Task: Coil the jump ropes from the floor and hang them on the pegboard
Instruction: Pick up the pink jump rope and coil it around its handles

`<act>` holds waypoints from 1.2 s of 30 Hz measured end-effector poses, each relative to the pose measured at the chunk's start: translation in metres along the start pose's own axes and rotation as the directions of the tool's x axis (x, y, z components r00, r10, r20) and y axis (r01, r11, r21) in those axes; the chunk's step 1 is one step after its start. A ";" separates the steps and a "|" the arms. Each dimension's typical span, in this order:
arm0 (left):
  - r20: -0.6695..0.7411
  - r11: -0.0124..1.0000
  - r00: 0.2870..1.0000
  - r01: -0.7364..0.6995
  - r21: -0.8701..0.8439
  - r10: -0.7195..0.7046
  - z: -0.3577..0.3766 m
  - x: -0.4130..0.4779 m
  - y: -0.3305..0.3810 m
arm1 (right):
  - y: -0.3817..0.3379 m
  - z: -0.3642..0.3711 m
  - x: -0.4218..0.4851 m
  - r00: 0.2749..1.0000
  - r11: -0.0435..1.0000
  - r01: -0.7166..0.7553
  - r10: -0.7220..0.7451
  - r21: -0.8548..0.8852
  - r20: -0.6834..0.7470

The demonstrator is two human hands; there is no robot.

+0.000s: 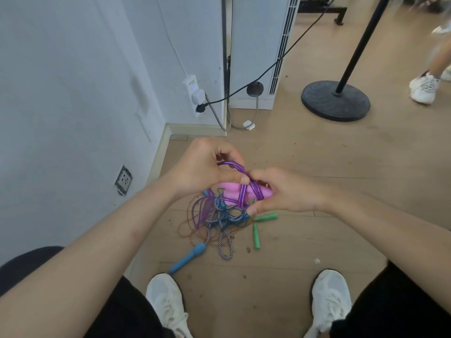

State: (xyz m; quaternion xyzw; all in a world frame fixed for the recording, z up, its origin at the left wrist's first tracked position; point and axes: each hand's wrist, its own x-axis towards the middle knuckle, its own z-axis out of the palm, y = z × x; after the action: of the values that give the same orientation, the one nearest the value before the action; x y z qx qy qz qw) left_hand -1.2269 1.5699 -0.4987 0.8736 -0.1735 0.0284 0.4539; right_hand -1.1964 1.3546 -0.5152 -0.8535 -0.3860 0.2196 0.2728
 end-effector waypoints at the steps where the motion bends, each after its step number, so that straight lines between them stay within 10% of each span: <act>1: -0.031 0.999 0.999 0.023 -0.029 -0.024 0.000 0.000 -0.002 | -0.001 0.001 0.000 1.000 0.999 0.016 -0.015 0.047 -0.017; 11: -0.022 0.999 1.000 0.009 -0.049 -0.010 0.005 -0.005 0.001 | -0.005 0.000 -0.004 0.987 0.998 -0.007 -0.003 -0.063 -0.161; 23: 0.166 0.805 0.958 -0.288 0.518 0.235 0.007 -0.012 0.010 | 0.001 -0.007 -0.002 0.986 0.983 0.028 0.003 0.184 -0.166; 30: 0.132 0.959 0.979 -0.182 0.218 0.155 0.003 -0.011 0.016 | -0.004 -0.027 -0.007 0.998 0.939 -0.056 0.045 0.339 0.041; 36: 0.063 0.988 0.995 0.088 -0.125 -0.081 -0.007 -0.009 0.010 | 0.004 -0.041 -0.007 0.989 0.698 -0.146 0.126 0.701 0.080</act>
State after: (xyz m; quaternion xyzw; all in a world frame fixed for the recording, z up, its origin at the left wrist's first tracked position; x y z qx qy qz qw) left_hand -1.2385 1.5725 -0.4886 0.8498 -0.1509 -0.0273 0.5042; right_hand -1.1746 1.3350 -0.4856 -0.7081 -0.2124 0.3808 0.5555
